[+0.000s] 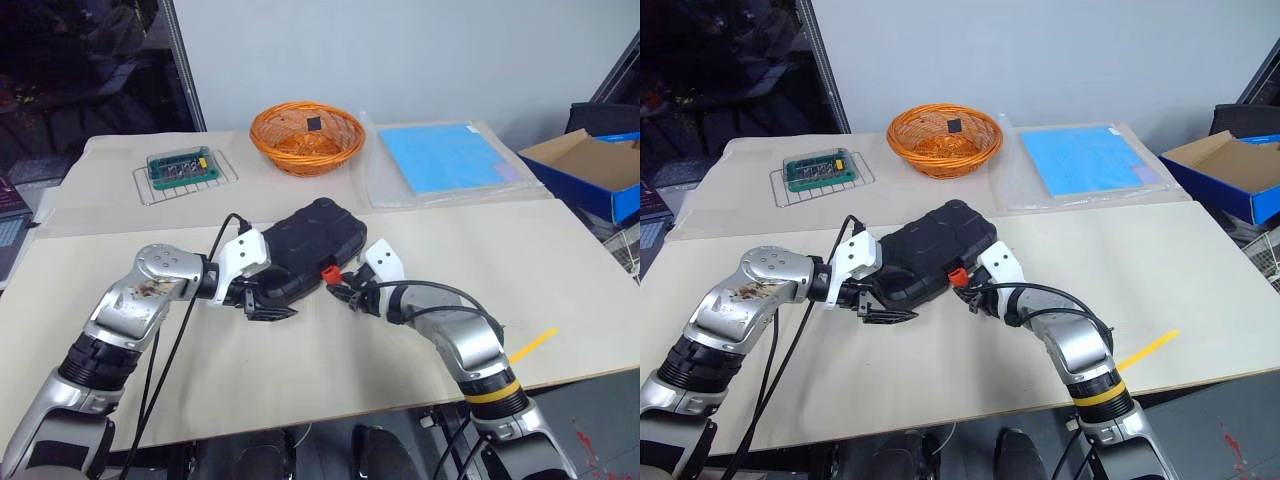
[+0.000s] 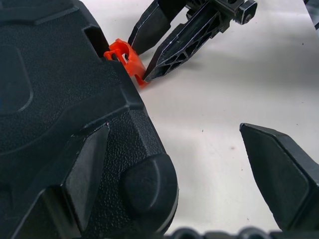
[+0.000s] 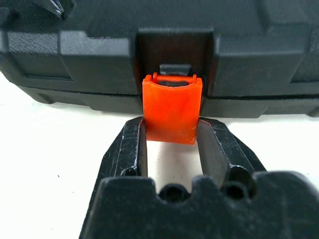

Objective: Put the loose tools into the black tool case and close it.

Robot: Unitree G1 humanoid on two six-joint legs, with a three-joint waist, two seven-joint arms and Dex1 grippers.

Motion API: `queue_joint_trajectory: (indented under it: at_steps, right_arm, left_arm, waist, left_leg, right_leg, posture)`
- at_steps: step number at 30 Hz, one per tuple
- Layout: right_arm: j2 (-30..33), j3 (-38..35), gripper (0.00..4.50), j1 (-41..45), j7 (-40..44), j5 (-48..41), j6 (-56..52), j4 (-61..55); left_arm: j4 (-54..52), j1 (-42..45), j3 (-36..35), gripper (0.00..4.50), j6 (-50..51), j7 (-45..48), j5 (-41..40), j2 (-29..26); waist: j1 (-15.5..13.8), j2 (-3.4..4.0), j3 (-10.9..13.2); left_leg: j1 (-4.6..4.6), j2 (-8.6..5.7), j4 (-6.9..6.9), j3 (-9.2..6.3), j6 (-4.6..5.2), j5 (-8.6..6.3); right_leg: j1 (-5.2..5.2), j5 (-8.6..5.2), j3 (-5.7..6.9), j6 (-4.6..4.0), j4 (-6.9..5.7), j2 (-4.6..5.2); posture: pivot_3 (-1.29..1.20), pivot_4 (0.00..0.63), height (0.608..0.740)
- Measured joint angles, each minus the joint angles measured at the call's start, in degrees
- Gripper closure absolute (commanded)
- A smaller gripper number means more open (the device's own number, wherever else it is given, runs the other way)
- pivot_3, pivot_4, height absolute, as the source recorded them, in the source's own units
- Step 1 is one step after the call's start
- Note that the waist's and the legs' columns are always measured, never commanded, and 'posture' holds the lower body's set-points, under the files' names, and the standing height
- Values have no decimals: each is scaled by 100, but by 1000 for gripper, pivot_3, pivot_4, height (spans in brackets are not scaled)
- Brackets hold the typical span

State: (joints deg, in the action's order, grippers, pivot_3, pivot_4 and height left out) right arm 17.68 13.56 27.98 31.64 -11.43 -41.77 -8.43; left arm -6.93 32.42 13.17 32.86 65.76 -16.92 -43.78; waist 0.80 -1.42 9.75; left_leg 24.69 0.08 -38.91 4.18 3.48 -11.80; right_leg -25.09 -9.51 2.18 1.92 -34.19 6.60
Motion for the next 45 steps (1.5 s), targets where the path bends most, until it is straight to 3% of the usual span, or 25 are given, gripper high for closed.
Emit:
queue_joint_trajectory:
  at_steps: [11, 13, 17, 24, 29, 32, 34, 40, 45]
  right_arm:
    - [-131, -63, 3337, 51, -54, -58, -106, 43]
    - [-291, -80, 2323, 245, -47, -72, -101, 379]
    - [-402, -52, 1115, 384, -10, -54, 158, 788]
    - [221, -109, 1115, 38, 120, -74, -40, 92]
    - [338, -195, 2474, -216, 169, -209, -403, -189]
    - [137, -261, 3692, -126, 83, -233, -426, -20]
    - [-60, -260, 4234, 101, 31, -223, -389, 295]
    - [-490, -247, 4372, 555, -104, -23, 37, 1362]
    - [-358, -243, 4372, 440, 57, -32, 86, 1208]
  left_arm:
    - [-61, -60, 3, 0, 2, -43, 16, 3]
    - [-58, -64, 4, 0, 3, -85, 69, 3]
    - [-57, -69, 18, 0, 28, -148, 114, 28]
    - [-160, -138, 8, 0, 65, -174, 103, 58]
    - [-147, -137, -24, 0, 82, -203, 105, 67]
    - [-113, -130, -29, 0, 82, -209, 110, 69]
    - [-105, -123, -27, 0, 81, -218, 112, 77]
    - [-95, -125, -50, 0, 81, -250, 129, 90]
    - [-108, -133, -45, 0, 80, -261, 129, 125]
  waist:
    - [0, 0, 0]
    - [20, 0, 0]
    - [27, 2, -2]
    - [-30, 4, -6]
    - [-25, 5, -8]
    - [-11, 5, -9]
    - [-6, 6, -9]
    - [1, 6, -11]
    - [-10, 6, -11]
  left_leg:
    - [4, -1, 5, 0, 5, 2]
    - [-2, 2, 4, 1, -1, -1]
    - [-16, 11, 5, 0, -35, -12]
    - [-12, 7, 7, 1, -38, -14]
    - [-4, 8, 11, 1, -31, -14]
    - [-6, 9, 9, 1, -32, -14]
    - [-6, 9, 8, 1, -34, -14]
    - [-7, 10, 9, 2, -35, -14]
    - [-2, 9, 11, 2, -29, -11]
  right_leg:
    - [-3, -1, 1, -2, 3, 0]
    - [0, -1, 1, -3, 2, -2]
    - [5, 1, 2, -5, 1, -6]
    - [-7, 1, 5, -7, 11, 3]
    - [0, -1, 5, -11, 6, -1]
    - [2, -1, 5, -11, 7, -3]
    - [0, -1, 5, -10, 7, -3]
    - [-2, -1, 4, -10, 5, -4]
    - [-3, -1, 4, -11, 3, -4]
  posture:
    - [0, 150, 740]
    - [0, 150, 740]
    - [0, 150, 740]
    - [0, 150, 740]
    - [0, 150, 740]
    - [0, 150, 740]
    - [0, 150, 740]
    - [0, 150, 740]
    - [0, 150, 740]
